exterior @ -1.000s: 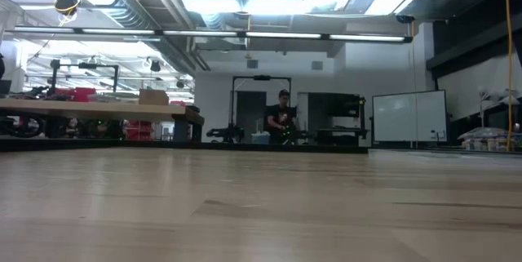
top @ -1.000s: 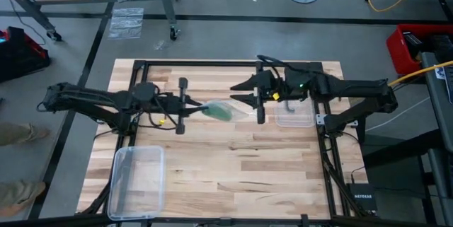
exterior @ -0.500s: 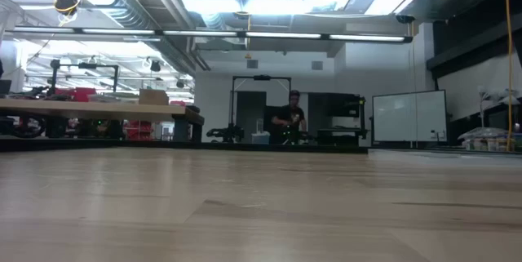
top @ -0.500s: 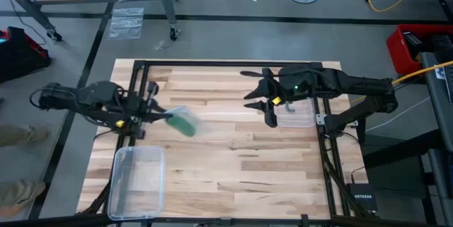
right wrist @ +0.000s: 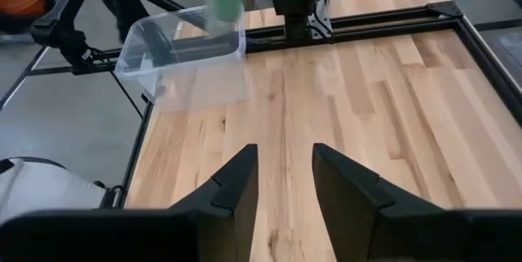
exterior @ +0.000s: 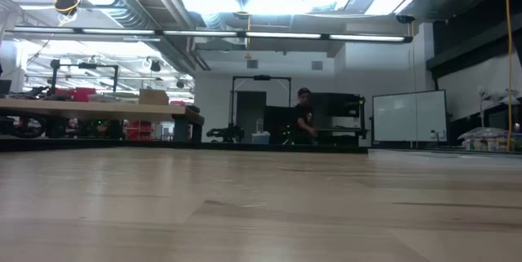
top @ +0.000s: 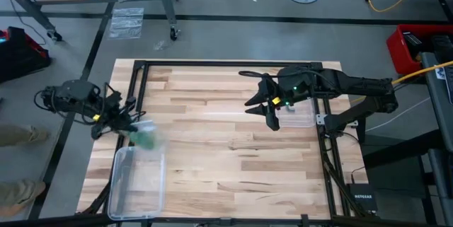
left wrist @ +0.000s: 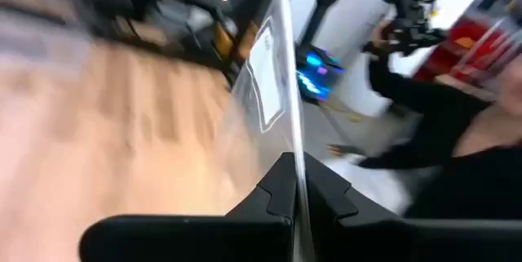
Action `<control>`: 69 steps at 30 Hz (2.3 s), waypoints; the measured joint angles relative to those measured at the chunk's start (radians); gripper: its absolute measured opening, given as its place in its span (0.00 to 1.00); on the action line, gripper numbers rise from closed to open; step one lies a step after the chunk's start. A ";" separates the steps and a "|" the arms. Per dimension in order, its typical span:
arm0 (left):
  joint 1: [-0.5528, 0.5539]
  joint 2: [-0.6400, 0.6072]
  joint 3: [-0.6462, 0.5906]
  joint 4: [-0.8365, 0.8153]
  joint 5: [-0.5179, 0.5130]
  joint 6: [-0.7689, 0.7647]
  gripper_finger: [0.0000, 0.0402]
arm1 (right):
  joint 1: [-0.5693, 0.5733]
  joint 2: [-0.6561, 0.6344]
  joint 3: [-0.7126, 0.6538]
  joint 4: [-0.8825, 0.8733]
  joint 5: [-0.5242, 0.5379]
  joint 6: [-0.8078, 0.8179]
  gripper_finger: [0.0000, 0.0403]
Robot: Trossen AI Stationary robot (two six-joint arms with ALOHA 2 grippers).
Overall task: Roll bandage
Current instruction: Put the zip bag into the transparent bin, then put the transparent lid on the transparent bin
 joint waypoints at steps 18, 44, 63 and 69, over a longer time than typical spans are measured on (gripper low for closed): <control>0.001 -0.004 -0.011 -0.569 0.177 -0.505 0.00 | 0.000 0.018 -0.001 0.017 0.000 0.078 0.30; -0.061 0.259 -0.117 -0.146 0.287 -0.706 0.36 | 0.000 0.037 -0.002 0.013 -0.027 0.078 0.30; -0.005 0.458 -0.117 0.324 -0.368 -0.107 0.39 | 0.000 -0.120 -0.002 -0.325 0.423 -0.002 0.30; 0.064 0.563 -0.117 0.619 -0.459 0.172 0.39 | 0.000 -0.131 -0.002 -0.468 0.537 0.056 0.30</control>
